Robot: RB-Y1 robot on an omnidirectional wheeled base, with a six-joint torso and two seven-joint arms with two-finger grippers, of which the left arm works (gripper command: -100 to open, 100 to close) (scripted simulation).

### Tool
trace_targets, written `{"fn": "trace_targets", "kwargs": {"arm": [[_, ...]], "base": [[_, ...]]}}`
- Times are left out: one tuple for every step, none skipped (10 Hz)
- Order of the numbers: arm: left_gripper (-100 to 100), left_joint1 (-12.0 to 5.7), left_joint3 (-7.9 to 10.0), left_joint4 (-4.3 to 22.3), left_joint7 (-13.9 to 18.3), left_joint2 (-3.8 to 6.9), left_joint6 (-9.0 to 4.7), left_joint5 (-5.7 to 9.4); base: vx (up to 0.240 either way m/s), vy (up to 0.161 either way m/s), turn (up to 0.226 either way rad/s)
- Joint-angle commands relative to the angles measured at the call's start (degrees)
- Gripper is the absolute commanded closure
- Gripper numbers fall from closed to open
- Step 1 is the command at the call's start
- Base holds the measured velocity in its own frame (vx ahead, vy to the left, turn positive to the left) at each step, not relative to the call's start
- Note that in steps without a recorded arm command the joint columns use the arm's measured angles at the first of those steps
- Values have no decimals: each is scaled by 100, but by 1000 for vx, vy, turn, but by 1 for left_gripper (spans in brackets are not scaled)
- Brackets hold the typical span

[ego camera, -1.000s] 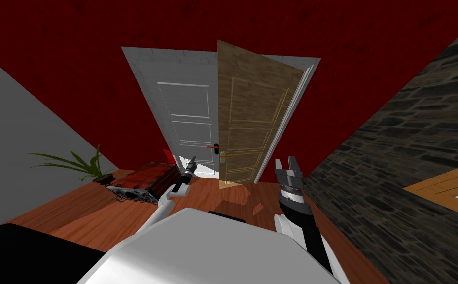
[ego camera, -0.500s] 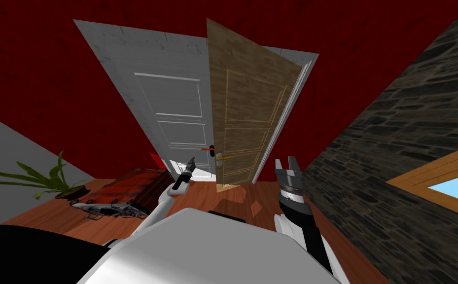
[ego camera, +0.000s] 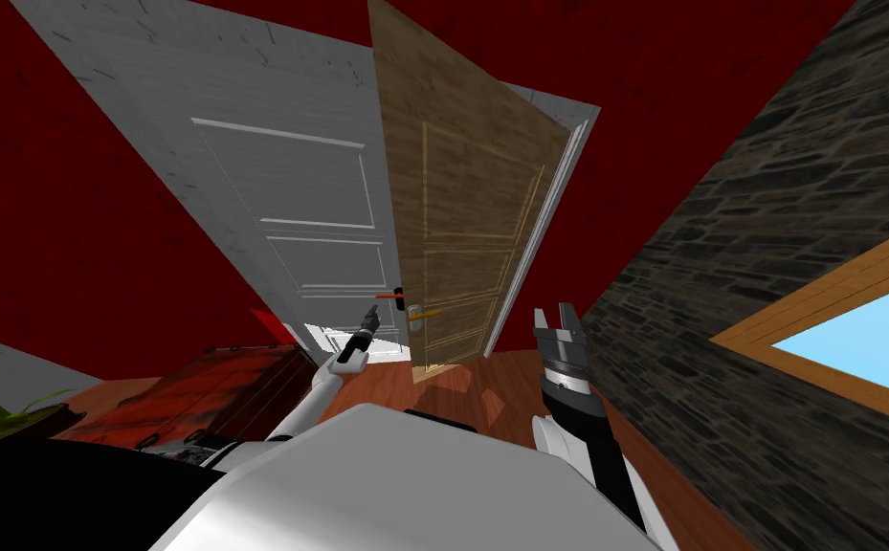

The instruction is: Pull the door open

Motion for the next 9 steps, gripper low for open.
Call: {"fn": "trace_targets", "kwargs": {"arm": [[-100,0,0,0,0,0,0,0],[-100,109,168,135,7,164,1,25],[-100,145,225,185,8,221,-2,33],[-100,191,323,281,13,319,-10,47],[-100,192,360,329,16,353,-18,54],[-100,179,370,350,18,360,-23,57],[-100,155,368,363,19,353,-28,59],[-100,118,353,369,21,330,-33,60],[-100,86,336,367,22,307,-37,59]], "base": [[69,-5,-30],[-12,103,176],[-22,120,96],[51,99,9],[147,76,-31],[185,41,-44],[167,31,-64],[162,29,-75],[180,12,-66]]}}
